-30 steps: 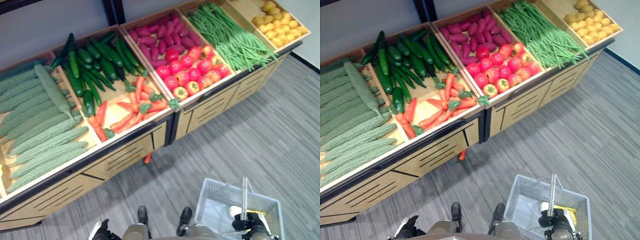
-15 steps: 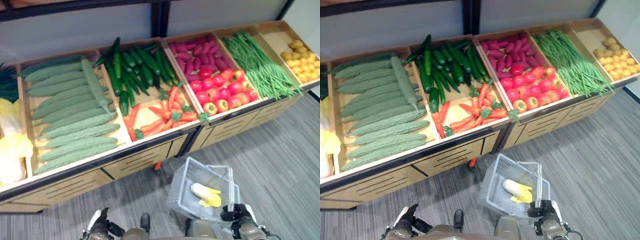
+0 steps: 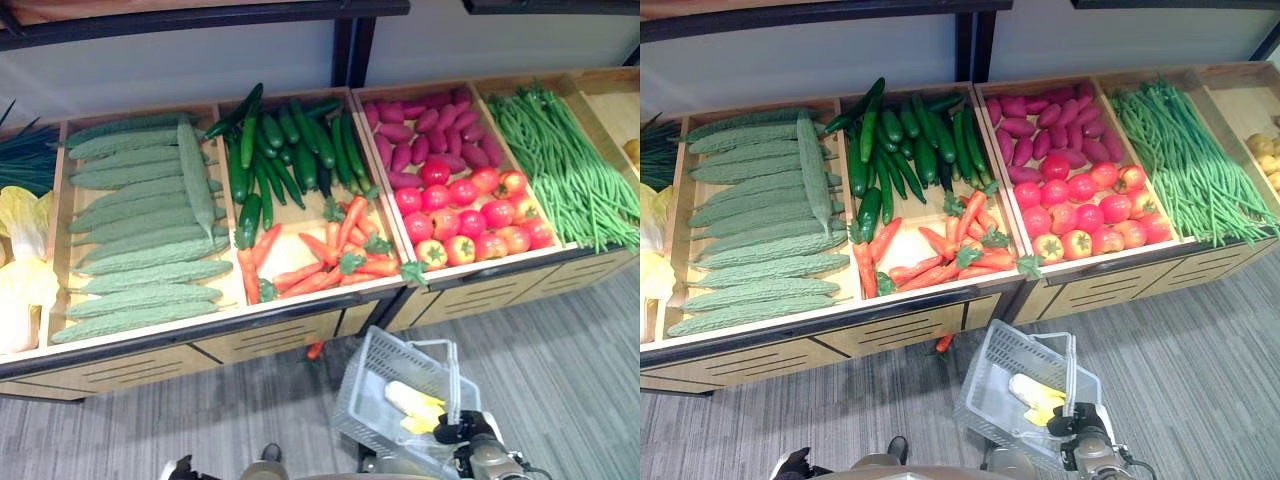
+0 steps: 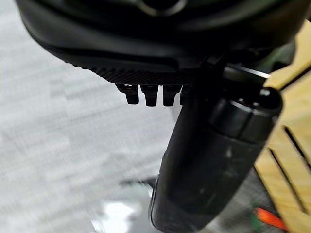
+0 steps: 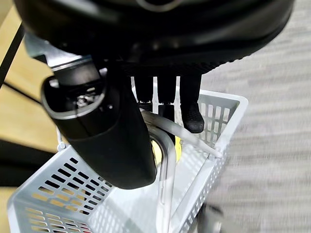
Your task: Get the vegetables into the basket
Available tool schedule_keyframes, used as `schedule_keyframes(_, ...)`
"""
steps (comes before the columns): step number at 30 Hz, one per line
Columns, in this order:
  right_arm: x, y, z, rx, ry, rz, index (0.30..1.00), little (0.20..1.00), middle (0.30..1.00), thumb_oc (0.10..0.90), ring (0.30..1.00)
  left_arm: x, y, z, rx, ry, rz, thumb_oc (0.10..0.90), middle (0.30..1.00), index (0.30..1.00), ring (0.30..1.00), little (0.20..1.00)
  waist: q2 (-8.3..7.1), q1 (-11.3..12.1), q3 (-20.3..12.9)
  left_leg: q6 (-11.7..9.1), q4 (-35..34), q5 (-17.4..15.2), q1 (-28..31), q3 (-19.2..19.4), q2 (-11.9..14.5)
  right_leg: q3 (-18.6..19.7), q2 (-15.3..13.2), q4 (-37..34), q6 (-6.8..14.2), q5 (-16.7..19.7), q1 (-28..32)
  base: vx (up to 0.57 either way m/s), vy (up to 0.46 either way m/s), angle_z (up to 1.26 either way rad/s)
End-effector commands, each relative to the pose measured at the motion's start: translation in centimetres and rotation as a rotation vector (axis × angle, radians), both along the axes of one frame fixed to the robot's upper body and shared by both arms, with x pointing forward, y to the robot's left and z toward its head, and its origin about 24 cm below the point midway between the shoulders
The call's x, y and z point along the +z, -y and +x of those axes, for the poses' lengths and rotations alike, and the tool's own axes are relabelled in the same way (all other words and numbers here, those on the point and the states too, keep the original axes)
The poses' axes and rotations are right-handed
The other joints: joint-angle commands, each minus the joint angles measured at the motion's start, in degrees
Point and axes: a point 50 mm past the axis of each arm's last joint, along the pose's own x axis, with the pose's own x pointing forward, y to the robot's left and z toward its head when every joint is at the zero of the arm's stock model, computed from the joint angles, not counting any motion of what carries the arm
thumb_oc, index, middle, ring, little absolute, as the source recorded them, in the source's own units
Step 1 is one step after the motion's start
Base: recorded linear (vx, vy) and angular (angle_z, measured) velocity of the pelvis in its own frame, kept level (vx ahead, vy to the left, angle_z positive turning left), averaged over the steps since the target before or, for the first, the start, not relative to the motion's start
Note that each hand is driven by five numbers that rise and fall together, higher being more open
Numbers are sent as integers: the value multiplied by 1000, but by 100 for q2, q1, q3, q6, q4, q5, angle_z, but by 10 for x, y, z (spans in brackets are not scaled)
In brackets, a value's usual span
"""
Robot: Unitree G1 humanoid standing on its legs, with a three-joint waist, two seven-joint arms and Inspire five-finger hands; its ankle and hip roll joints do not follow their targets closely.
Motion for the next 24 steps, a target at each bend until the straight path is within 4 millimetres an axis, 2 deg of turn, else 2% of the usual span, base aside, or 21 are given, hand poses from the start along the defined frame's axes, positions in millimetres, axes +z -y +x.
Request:
schedule_keyframes(1,16,39,-4,-89,41,-122,300,300,300,400,300,8,-26,6,179,42,58,900,1000,1000,1000,1000,-46,9,-124,-270,-496,472,-205,-43,316,-32,-339,7,573,-264,223,21,-43,6)
schedule_keyframes(2,14,40,-16,-109,9,-132,300,300,300,400,300,13,-35,11,375,130,106,900,1000,1000,1000,1000,-43,14,-168,-298,-496,483,-194,-72,322,-91,-355,7,556,-303,291,30,-48,14)
schedule_keyframes(4,11,38,-23,-122,-10,-137,300,300,300,400,300,24,-55,15,640,235,211,900,1000,1000,1000,1000,-58,31,-213,-303,-496,452,-163,-70,314,-109,-368,7,570,-318,327,17,-19,15)
schedule_keyframes(5,11,38,-23,-121,-9,-137,300,300,300,400,300,24,-55,15,642,235,212,900,1000,1000,1000,1000,-60,24,-207,-303,-496,449,-155,-70,315,-110,-368,7,570,-321,335,9,4,7)
schedule_keyframes(7,8,36,-31,-124,-35,-142,300,300,300,400,300,35,-86,-11,945,213,337,900,1000,1000,1000,1000,-79,17,-278,-307,-496,383,-88,10,299,-76,-409,7,601,-314,366,12,13,-2)
schedule_keyframes(8,8,37,-32,-122,-43,-142,300,300,300,400,300,42,-98,-14,1001,230,377,900,1000,1000,1000,1000,-88,11,-296,-305,-496,355,-62,31,285,-54,-428,7,612,-310,383,18,22,-12)
schedule_keyframes(9,8,36,-32,-121,-43,-141,300,300,300,400,300,42,-98,-14,1002,230,378,900,1000,1000,1000,1000,-97,9,-291,-303,-496,352,-55,37,282,-49,-430,7,614,-312,387,2,47,-22)
schedule_keyframes(10,9,38,-33,-107,-47,-147,300,300,300,400,300,54,-120,-20,1043,243,446,900,1000,1000,1000,1000,-93,3,-319,-303,-496,322,-38,48,256,-52,-464,7,637,-289,392,-13,55,-21)
schedule_keyframes(11,9,38,-32,-96,-41,-147,300,300,300,400,300,65,-133,-18,1029,266,510,900,1000,1000,1000,1000,-93,-7,-331,-302,-496,307,-37,57,244,-56,-486,7,654,-279,394,-16,64,-14)
schedule_keyframes(15,8,35,-33,-73,-27,-144,300,300,300,400,300,92,-164,-14,988,340,662,900,1000,1000,1000,1000,-107,-9,-358,-289,-496,282,-32,57,194,-70,-560,7,698,-240,408,-5,56,1)
schedule_keyframes(16,8,35,-34,-70,-23,-148,300,300,300,400,300,105,-175,-5,936,394,721,900,1000,1000,1000,1000,-106,-4,-357,-282,-496,279,-32,45,175,-73,-576,7,708,-231,408,-5,60,1)
schedule_keyframes(18,8,34,-35,-74,-15,-149,300,300,300,400,300,136,-186,28,752,574,845,900,1000,1000,1000,1000,-114,47,-332,-264,-496,279,-63,3,138,-106,-620,7,733,-206,403,-16,52,4)
schedule_keyframes(21,7,32,-38,-94,-8,-138,300,300,300,400,300,174,-174,67,473,803,935,900,1000,1000,1000,1000,-129,121,-305,-241,-496,272,-112,-82,101,-162,-673,7,754,-202,407,-14,25,6)
schedule_keyframes(22,7,32,-38,-94,-9,-139,300,300,300,400,300,173,-174,67,474,803,935,900,1000,1000,1000,1000,-127,119,-307,-241,-496,272,-112,-83,100,-163,-673,7,754,-202,408,-13,30,15)
schedule_keyframes(23,6,31,-36,-89,-10,-128,300,300,300,400,300,193,-155,94,296,951,924,900,1000,1000,1000,1000,-141,143,-283,-230,-496,266,-145,-123,71,-189,-710,7,769,-189,416,-10,23,17)
schedule_keyframes(24,6,32,-36,-89,-10,-128,300,300,300,400,300,193,-154,94,295,950,924,900,1000,1000,1000,1000,-139,144,-282,-229,-496,265,-143,-122,70,-189,-711,7,769,-190,418,-20,33,14)
